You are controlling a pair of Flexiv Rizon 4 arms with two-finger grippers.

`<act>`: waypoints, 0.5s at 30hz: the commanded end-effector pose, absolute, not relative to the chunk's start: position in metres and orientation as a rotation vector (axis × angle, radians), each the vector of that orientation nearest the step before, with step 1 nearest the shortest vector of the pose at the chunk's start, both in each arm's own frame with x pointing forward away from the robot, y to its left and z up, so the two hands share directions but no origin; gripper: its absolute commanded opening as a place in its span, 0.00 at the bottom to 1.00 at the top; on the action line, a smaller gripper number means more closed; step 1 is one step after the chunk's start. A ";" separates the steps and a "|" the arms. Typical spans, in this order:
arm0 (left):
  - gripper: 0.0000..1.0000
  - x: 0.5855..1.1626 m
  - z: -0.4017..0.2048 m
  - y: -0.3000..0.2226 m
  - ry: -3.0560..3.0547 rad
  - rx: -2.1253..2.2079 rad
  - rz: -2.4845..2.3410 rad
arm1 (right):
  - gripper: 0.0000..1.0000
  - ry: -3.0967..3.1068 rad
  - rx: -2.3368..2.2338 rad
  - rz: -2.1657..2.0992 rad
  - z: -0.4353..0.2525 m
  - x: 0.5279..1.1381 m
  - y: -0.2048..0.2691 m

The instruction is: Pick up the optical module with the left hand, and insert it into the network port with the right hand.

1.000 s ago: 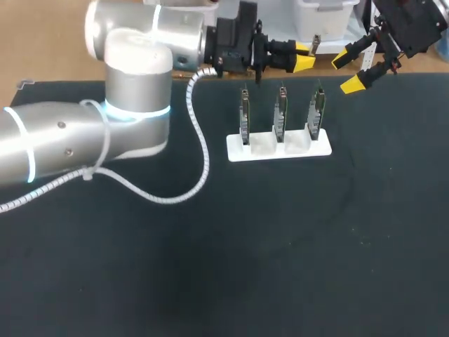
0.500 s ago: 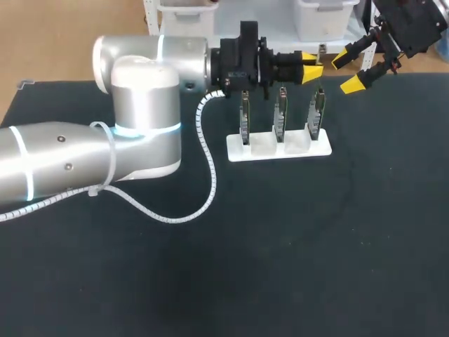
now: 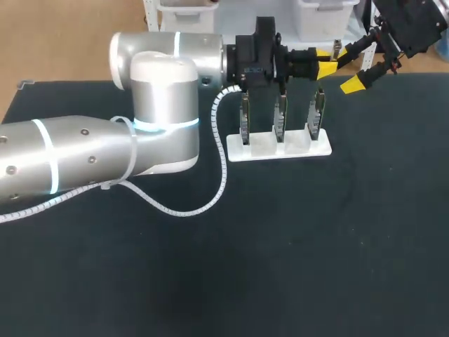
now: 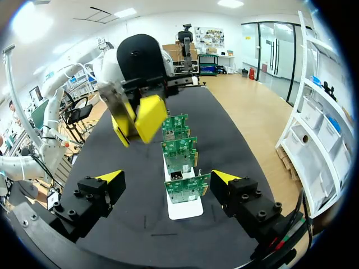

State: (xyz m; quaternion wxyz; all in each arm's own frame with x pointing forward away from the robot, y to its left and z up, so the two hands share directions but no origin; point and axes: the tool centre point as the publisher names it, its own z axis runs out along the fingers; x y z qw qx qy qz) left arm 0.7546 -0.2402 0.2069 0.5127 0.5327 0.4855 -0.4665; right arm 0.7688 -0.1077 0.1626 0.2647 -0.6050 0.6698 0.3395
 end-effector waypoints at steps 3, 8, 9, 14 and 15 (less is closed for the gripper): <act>0.00 0.770 0.202 -0.249 1.167 1.323 -1.167 | 1.00 1.810 -1.633 0.914 0.163 0.768 -0.107; 0.00 0.766 0.198 -0.247 1.189 1.308 -1.175 | 1.00 1.810 -1.633 0.914 0.163 0.768 -0.107; 0.00 0.765 0.197 -0.246 1.191 1.305 -1.175 | 1.00 1.810 -1.633 0.914 0.163 0.768 -0.107; 0.00 0.758 0.194 -0.241 1.207 1.273 -1.168 | 1.00 1.810 -1.633 0.914 0.163 0.768 -0.107; 0.00 0.757 0.193 -0.240 1.208 1.269 -1.166 | 1.00 1.810 -1.633 0.914 0.163 0.768 -0.107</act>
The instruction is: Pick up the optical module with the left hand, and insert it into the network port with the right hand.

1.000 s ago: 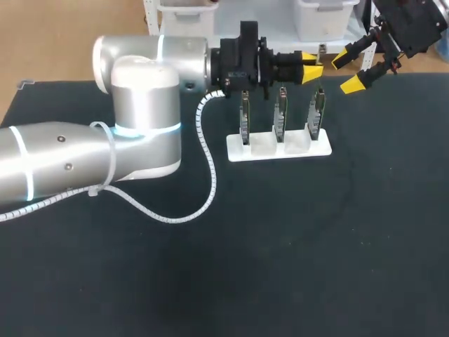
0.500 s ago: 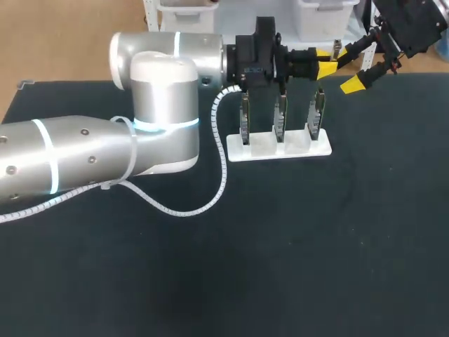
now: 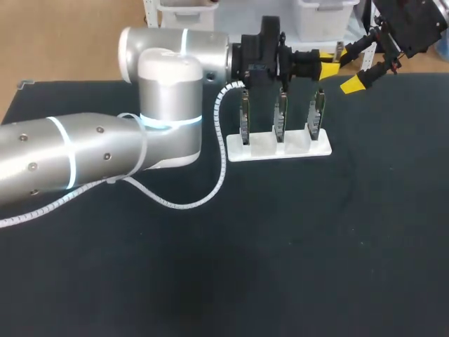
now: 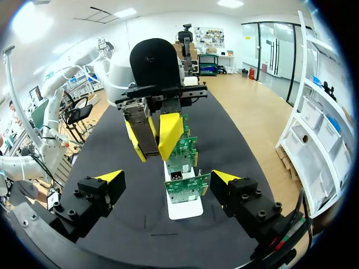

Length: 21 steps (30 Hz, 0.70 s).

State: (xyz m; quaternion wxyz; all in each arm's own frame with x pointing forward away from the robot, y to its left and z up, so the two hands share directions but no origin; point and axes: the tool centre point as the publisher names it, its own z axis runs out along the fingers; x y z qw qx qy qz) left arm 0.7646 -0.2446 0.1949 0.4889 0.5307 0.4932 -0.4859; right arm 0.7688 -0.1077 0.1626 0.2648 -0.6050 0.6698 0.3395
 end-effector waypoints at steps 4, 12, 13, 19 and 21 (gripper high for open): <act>0.00 0.755 0.188 -0.236 1.221 1.244 -1.163 | 1.00 1.810 -1.633 0.914 0.163 0.768 -0.107; 0.00 0.757 0.180 -0.234 1.247 1.219 -1.176 | 1.00 1.810 -1.633 0.914 0.163 0.768 -0.107; 0.00 0.758 0.180 -0.234 1.246 1.218 -1.178 | 1.00 1.810 -1.633 0.914 0.163 0.768 -0.107; 0.00 0.760 0.182 -0.236 1.248 1.225 -1.177 | 1.00 1.810 -1.633 0.914 0.163 0.768 -0.107; 0.00 0.761 0.183 -0.235 1.249 1.226 -1.176 | 1.00 1.810 -1.633 0.914 0.163 0.768 -0.107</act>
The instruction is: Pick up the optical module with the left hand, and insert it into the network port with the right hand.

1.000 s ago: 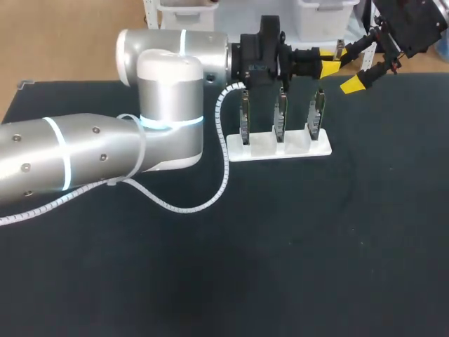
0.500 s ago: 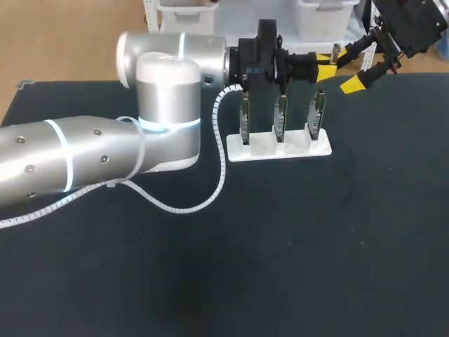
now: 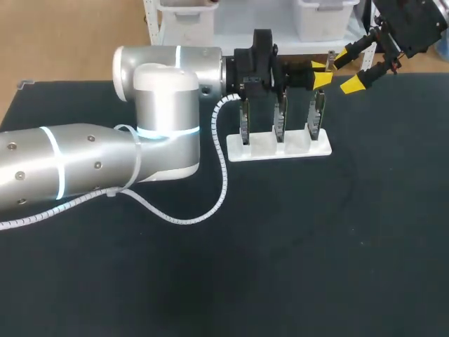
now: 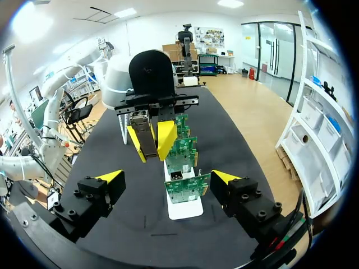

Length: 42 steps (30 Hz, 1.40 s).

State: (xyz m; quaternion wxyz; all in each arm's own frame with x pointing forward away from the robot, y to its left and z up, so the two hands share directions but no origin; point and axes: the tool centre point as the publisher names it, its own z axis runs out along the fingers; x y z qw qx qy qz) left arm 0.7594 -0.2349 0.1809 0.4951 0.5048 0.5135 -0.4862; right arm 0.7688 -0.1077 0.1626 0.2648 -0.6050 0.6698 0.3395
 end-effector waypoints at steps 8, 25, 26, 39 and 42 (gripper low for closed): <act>0.00 0.763 0.186 -0.236 1.258 1.235 -1.172 | 1.00 1.810 -1.633 0.914 0.163 0.768 -0.107; 0.00 0.766 0.186 -0.236 1.273 1.241 -1.176 | 1.00 1.810 -1.633 0.914 0.163 0.768 -0.107; 0.00 0.767 0.186 -0.237 1.273 1.240 -1.178 | 1.00 1.810 -1.633 0.914 0.163 0.768 -0.107; 0.00 0.773 0.181 -0.236 1.290 1.223 -1.202 | 1.00 1.810 -1.633 0.914 0.163 0.768 -0.107; 0.00 0.774 0.181 -0.236 1.289 1.218 -1.206 | 1.00 1.810 -1.633 0.914 0.163 0.768 -0.107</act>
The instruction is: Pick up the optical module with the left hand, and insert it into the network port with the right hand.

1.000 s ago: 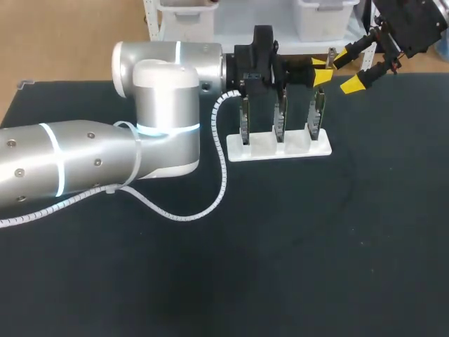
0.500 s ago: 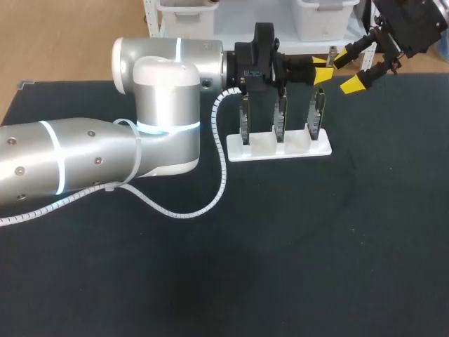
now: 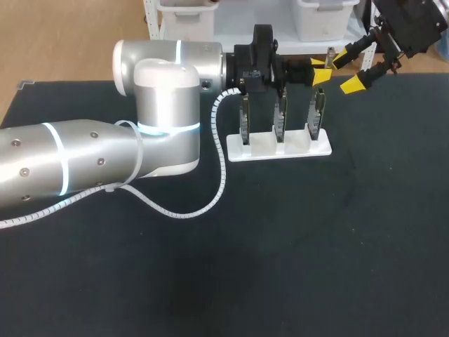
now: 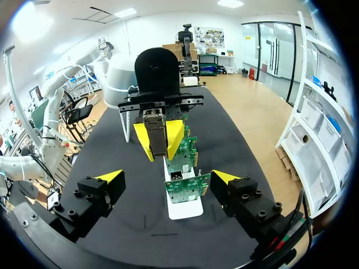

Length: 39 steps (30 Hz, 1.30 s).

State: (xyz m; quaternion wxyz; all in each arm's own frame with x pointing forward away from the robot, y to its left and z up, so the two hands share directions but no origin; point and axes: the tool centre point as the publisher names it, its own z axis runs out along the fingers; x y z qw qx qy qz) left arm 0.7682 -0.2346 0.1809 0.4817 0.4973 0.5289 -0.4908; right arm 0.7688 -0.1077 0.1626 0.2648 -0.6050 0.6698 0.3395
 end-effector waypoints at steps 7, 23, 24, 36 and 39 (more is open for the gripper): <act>0.00 0.775 0.182 -0.234 1.289 1.216 -1.206 | 1.00 1.810 -1.633 0.914 0.163 0.768 -0.107; 0.00 0.783 0.177 -0.230 1.314 1.213 -1.216 | 1.00 1.810 -1.633 0.914 0.163 0.768 -0.107; 0.00 0.784 0.177 -0.230 1.316 1.213 -1.218 | 1.00 1.810 -1.633 0.914 0.163 0.768 -0.107; 0.00 0.789 0.178 -0.233 1.318 1.226 -1.229 | 1.00 1.810 -1.633 0.914 0.163 0.768 -0.107; 0.00 0.789 0.178 -0.234 1.320 1.227 -1.231 | 1.00 1.810 -1.633 0.914 0.163 0.768 -0.107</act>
